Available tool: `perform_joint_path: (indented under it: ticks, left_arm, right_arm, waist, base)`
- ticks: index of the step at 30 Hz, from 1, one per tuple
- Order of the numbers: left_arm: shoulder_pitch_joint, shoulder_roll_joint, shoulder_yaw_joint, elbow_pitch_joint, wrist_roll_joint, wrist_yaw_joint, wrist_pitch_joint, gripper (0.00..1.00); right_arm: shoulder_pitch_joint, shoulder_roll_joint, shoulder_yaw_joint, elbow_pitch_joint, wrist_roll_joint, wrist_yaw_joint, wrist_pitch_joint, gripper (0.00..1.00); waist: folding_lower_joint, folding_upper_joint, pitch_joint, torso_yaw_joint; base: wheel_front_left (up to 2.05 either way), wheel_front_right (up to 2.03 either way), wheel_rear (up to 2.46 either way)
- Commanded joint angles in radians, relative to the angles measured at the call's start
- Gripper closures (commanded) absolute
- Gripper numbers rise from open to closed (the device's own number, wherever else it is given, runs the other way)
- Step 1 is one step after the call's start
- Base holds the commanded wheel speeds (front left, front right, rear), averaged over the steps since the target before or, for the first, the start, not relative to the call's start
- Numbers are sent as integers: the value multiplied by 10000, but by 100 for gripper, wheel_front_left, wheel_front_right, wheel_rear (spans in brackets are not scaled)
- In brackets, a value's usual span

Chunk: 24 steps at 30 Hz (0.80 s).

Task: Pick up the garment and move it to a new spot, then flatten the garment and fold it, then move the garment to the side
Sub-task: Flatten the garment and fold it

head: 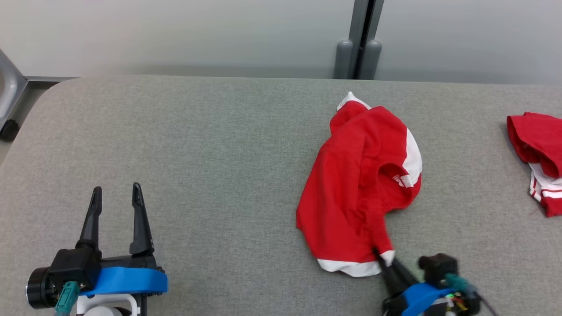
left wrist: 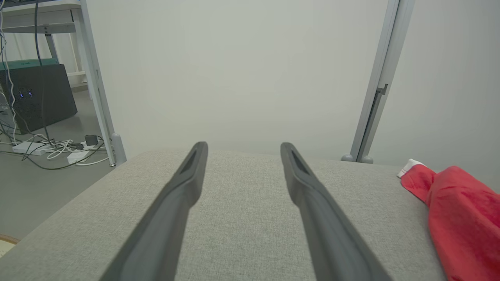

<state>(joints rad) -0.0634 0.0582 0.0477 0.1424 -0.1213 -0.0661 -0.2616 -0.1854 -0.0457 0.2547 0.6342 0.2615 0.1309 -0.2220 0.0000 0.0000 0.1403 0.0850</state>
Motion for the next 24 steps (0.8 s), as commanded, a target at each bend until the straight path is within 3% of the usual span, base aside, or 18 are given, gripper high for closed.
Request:
perform_joint_path:
  ticks: [1,10,13,18,24]
  left_arm:
    - [-20,-11,13,-43,46,39,-46,0]
    - [-108,-50,81,-56,71,11,-46,0]
    - [-134,-56,92,-58,64,-9,-46,0]
    - [-177,-65,70,-23,90,-42,-46,0]
    - [-304,-70,-43,34,112,-113,-46,0]
  right_arm:
    - [-174,-89,-289,45,-92,-1,-95,100]
    - [-192,-1062,-3729,-1341,-814,0,-387,100]
    - [-287,-1354,-4389,-2054,-1026,2,-277,100]
    - [-603,-1346,-4379,-3395,-1357,2,218,100]
    - [-1438,-964,-2801,-4129,-1465,2,871,100]
  waist:
    - [0,0,-16,-57]
    - [0,0,-42,-378]
    - [0,0,-49,-414]
    - [0,0,-50,-385]
    - [0,0,40,-130]
  base:
    - [0,0,0]
    - [0,0,0]
    - [0,0,0]
    - [0,0,0]
    - [0,0,0]
